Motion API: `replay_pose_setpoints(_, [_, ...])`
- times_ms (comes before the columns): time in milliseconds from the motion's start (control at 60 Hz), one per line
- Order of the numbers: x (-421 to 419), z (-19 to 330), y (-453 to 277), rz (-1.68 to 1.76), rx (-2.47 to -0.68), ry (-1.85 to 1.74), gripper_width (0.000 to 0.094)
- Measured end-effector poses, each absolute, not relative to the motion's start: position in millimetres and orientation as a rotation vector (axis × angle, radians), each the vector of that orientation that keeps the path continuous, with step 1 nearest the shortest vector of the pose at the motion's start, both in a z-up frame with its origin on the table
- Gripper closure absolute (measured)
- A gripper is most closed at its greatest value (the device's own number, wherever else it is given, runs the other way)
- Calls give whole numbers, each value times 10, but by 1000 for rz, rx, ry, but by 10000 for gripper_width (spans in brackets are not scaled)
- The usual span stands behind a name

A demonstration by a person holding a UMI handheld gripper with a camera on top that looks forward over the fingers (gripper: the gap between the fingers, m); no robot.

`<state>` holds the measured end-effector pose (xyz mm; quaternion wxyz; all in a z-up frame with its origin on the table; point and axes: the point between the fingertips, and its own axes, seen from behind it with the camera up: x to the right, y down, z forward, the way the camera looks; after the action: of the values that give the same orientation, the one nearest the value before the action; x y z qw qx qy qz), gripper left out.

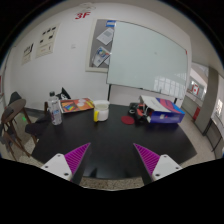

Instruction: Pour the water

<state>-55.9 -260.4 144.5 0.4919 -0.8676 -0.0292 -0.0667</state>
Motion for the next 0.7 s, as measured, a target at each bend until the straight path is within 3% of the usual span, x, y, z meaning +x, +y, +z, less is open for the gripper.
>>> replay_pose_setpoints(333, [-2546, 643, -1860, 20, -2141, -113, 86])
replay_pose_setpoints(500, [-3392, 629, -1078, 91, -2057, -125, 88])
replay_pose_setpoints(700, [-3718, 658, -159, 50, -1961, -117, 94])
